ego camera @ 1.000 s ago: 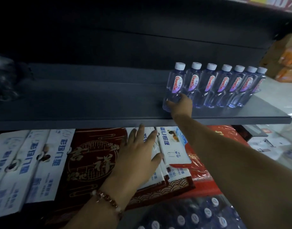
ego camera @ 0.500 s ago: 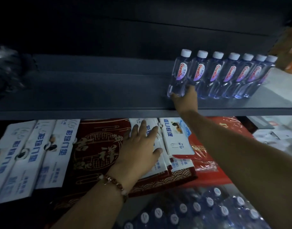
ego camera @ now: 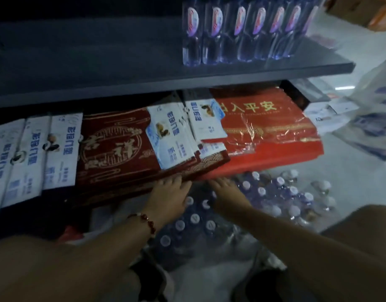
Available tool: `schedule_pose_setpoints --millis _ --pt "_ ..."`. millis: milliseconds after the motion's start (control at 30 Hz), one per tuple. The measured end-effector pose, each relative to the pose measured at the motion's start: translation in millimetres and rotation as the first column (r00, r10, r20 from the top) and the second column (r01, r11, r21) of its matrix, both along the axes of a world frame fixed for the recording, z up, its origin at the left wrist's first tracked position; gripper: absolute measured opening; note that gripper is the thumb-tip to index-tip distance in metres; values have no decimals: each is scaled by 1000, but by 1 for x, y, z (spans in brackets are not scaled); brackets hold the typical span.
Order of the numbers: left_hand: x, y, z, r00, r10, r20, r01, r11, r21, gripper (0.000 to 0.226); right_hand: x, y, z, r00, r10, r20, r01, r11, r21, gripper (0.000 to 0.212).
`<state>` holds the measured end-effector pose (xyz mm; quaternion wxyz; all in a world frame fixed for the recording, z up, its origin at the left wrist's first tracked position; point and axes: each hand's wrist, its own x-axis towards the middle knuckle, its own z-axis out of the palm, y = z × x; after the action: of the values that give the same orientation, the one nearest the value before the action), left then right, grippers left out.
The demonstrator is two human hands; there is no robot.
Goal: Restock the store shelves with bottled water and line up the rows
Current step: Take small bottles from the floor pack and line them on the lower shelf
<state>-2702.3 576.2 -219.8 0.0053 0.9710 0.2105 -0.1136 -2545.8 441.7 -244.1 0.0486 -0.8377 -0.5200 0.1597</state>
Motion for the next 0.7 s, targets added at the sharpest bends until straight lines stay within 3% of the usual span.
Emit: schedule_pose_setpoints --millis 133,200,300,400,567,700 --pt "-4 -22 -57 997 16 -80 -19 999 -31 60 -29 -36 -56 999 21 -31 -28 962 -271 71" --pt "0 -29 -85 997 14 -70 -14 1000 -6 59 -38 -44 -76 995 -62 -77 34 945 -324 74" --pt "9 -43 -119 994 -12 -104 4 997 -72 39 -46 -45 -95 956 -236 -175 178 939 -294 64" --pt "19 -49 -136 990 -15 -137 2 995 -95 25 -53 -41 -107 933 -293 -210 237 938 -254 49" --pt "39 -39 -147 984 31 -174 -65 980 -190 25 -45 -28 -116 953 -264 -146 235 953 -188 30" --pt "41 -27 -126 988 72 -137 -109 952 -287 24 -26 -25 -102 985 -126 -117 96 969 -228 31"
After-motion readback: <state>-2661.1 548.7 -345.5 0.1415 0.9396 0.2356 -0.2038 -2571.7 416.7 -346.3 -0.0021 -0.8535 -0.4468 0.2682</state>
